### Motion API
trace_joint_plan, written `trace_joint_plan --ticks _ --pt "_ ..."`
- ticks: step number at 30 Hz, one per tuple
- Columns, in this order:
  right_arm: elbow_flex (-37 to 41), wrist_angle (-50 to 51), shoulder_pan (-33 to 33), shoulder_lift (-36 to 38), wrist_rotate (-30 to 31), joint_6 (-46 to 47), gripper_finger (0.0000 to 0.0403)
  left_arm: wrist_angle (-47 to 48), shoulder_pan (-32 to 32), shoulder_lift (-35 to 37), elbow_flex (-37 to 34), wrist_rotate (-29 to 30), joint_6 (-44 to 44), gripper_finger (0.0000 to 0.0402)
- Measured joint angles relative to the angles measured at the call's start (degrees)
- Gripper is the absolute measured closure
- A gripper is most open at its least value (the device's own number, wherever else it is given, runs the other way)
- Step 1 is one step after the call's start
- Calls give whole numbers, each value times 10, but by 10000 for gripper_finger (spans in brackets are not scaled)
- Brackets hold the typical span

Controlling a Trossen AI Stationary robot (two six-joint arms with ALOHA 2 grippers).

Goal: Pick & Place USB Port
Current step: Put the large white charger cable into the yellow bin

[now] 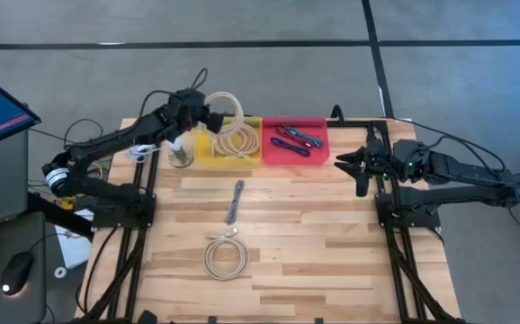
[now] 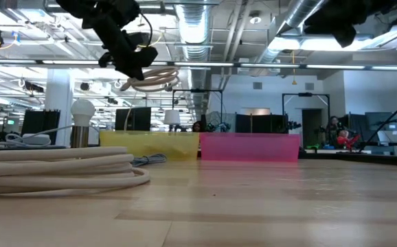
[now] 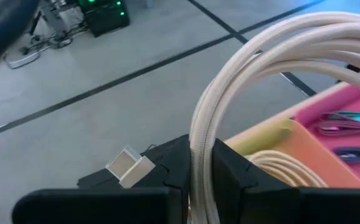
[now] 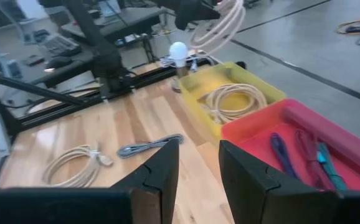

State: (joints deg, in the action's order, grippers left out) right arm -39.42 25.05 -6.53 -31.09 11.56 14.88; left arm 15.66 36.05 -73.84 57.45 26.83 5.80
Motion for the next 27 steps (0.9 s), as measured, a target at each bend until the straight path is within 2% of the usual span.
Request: trace_joint_plan --ticks 7,18,27 --pt "0 14 0 0 39 -3 296 -3 33 -22 0 -34 5 361" --pt "0 14 0 0 39 -3 296 -7 33 -156 0 -45 22 361" --pt "0 13 0 0 38 -2 296 -16 33 -200 0 -46 35 361"
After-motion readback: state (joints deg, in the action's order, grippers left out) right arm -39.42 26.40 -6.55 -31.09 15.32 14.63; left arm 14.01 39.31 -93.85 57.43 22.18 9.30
